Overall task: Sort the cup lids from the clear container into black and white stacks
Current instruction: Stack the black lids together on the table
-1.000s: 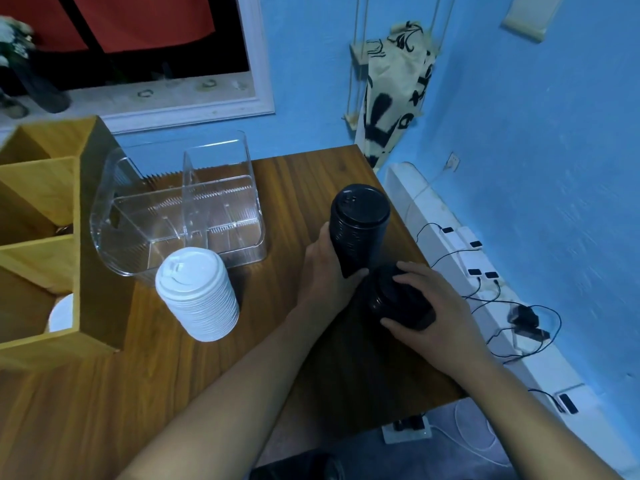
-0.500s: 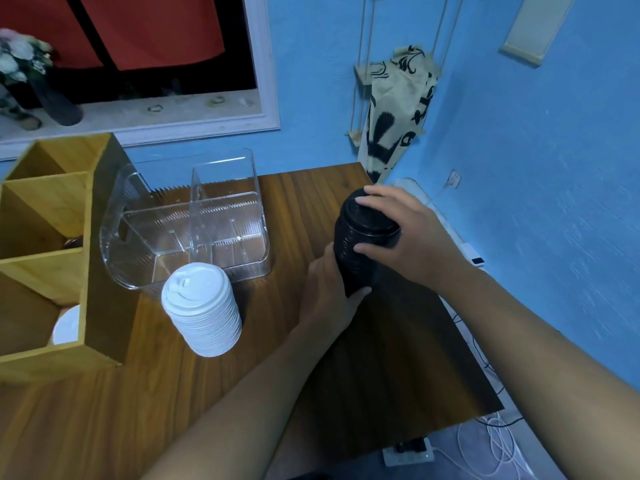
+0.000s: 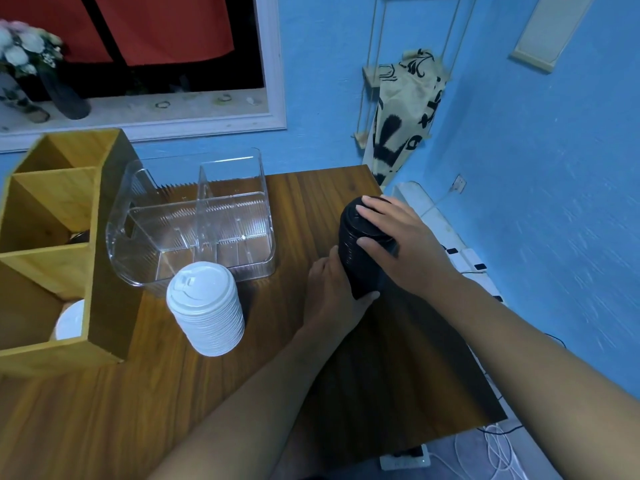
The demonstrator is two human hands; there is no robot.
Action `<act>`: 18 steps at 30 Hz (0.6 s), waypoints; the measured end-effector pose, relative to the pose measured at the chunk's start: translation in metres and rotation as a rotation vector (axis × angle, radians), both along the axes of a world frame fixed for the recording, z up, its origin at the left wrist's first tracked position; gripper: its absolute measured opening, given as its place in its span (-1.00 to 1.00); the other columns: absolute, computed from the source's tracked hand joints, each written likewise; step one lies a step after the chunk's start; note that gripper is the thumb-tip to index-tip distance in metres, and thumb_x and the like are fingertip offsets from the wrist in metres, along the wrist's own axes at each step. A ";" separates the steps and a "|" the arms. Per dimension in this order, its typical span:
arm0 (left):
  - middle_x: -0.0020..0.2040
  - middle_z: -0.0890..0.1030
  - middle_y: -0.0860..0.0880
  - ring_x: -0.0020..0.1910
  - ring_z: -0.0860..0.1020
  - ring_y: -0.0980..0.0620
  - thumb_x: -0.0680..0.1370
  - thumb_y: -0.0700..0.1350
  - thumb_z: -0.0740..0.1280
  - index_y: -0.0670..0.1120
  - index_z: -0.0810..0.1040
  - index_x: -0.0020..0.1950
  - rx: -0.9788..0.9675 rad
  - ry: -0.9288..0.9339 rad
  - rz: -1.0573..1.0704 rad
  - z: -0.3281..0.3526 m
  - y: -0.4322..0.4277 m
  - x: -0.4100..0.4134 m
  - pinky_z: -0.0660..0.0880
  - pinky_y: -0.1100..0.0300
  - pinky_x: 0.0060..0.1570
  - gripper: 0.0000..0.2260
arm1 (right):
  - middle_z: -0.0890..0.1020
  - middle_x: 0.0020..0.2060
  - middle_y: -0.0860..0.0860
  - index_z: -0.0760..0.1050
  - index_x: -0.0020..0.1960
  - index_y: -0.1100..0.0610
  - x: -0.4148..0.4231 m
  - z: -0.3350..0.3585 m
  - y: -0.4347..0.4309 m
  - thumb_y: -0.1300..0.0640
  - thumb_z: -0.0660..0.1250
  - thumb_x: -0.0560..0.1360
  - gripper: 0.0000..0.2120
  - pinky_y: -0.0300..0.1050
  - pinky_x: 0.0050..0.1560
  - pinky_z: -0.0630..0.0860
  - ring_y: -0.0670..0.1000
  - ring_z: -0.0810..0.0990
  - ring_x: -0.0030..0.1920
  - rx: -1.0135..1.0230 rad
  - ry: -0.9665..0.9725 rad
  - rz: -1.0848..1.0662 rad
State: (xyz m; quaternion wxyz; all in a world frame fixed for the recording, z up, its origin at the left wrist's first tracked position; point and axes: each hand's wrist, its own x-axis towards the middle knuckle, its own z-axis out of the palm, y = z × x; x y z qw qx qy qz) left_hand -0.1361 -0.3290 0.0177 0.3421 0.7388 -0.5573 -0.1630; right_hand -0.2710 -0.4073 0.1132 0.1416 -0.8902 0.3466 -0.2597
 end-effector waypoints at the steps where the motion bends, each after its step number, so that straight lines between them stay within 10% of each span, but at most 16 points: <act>1: 0.40 0.45 0.10 0.40 0.37 0.08 0.33 0.21 0.61 0.07 0.19 0.52 -0.002 -0.007 0.001 0.001 0.000 0.000 0.37 0.13 0.35 -0.10 | 0.36 0.50 -0.13 0.37 0.50 -0.02 0.001 -0.001 0.000 -0.15 0.22 0.63 -0.52 0.20 0.49 0.26 -0.01 0.20 0.55 0.006 -0.007 -0.007; 18: 0.35 0.46 0.15 0.33 0.40 0.12 0.36 0.07 0.64 0.12 0.22 0.48 -0.043 0.105 -0.001 0.048 0.054 0.019 0.45 0.13 0.21 -0.17 | 0.38 0.46 -0.17 0.39 0.42 -0.07 0.016 0.056 0.050 -0.08 0.52 0.40 -0.36 0.04 0.43 0.36 -0.06 0.32 0.45 -0.029 -0.060 0.083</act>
